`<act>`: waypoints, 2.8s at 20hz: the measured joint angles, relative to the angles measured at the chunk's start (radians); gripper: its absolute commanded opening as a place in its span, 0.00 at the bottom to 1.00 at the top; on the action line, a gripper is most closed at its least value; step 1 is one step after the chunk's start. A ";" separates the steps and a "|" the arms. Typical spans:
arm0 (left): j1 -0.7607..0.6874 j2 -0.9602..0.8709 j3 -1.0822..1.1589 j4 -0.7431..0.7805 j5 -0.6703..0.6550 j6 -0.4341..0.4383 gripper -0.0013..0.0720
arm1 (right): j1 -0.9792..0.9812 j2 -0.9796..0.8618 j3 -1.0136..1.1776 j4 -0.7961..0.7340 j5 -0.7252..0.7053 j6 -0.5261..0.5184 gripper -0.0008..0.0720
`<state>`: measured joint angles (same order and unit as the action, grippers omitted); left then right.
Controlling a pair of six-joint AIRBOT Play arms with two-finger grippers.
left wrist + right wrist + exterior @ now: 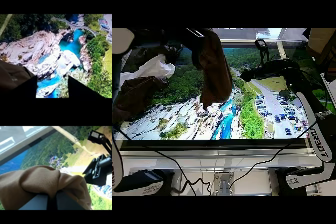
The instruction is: Fold the shirts.
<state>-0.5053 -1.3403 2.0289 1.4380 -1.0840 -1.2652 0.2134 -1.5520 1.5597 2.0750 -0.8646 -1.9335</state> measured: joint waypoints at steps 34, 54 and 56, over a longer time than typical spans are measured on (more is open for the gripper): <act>0.385 -0.010 -0.592 0.129 -0.222 -0.176 0.06 | 0.229 -0.145 -0.192 0.094 0.246 0.046 0.62; 0.386 -0.010 -0.595 0.119 -0.184 -0.150 0.06 | 0.253 -0.294 -0.191 0.187 0.440 0.102 0.43; 0.386 -0.010 -0.595 0.109 -0.178 -0.150 0.06 | 0.262 -0.299 -0.191 0.187 0.452 0.102 0.43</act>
<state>-0.1196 -1.3502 1.4338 1.5467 -1.2617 -1.4147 0.4751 -1.8507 1.3689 2.2623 -0.4129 -1.8317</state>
